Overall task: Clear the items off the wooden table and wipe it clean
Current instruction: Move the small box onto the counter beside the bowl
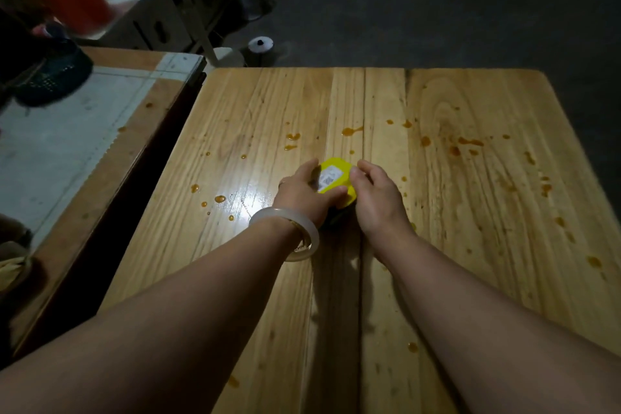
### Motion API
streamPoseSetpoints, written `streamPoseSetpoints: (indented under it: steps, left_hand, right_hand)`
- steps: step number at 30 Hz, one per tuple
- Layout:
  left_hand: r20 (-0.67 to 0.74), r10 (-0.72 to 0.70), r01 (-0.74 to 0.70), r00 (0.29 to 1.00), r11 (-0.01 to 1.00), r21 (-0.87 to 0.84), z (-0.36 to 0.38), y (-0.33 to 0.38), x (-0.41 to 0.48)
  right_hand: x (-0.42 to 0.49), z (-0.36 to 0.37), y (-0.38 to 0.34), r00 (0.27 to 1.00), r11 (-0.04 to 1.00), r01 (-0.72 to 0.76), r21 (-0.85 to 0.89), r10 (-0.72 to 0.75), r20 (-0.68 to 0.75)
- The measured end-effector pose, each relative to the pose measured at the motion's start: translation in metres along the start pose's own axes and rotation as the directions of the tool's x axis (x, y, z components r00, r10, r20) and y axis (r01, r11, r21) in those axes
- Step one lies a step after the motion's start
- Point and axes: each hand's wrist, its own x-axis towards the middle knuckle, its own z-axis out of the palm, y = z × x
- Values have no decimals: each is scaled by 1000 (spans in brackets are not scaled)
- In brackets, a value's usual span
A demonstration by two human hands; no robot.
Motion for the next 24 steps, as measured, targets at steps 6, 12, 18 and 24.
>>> streamPoseSetpoints:
  steps: [6, 12, 18, 24]
  left_hand:
    - [60, 76, -85, 995, 981, 176, -18, -21, -10]
    - [170, 96, -139, 981, 954, 266, -47, -47, -25]
    - [254, 89, -176, 963, 922, 345, -74, -71, -41]
    - [279, 121, -227, 953, 894, 387, -92, -82, -49]
  right_hand:
    - [-32, 11, 9, 999, 996, -5, -91, 8, 32]
    - [-67, 35, 14, 998, 992, -7, -125, 15, 62]
    - [-105, 59, 22, 993, 992, -14, -126, 28, 113]
    - [-108, 65, 20, 996, 971, 63, -230, -49, 68]
